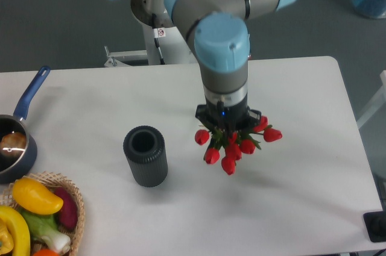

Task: Pick up the flowers from the table
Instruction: 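Lift the grasped tulip bouquet up off the table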

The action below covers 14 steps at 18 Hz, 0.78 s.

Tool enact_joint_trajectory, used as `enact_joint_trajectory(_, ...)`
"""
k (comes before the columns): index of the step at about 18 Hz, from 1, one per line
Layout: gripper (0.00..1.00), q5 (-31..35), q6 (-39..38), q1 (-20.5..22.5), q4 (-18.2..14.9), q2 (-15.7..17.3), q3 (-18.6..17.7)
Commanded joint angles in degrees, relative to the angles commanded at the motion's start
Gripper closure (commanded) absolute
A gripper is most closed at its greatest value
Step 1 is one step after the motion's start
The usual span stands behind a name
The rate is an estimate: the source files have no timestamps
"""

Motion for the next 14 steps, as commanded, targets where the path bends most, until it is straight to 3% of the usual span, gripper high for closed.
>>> enact_joint_trajectory(7, 1.0, -3.3, 4.9, 1.0, -4.6, 7.0, 0.5)
enact_joint_trajectory(14, 1.0, -2.9, 6.2, 1.0, -5.6, 7.7, 0.1)
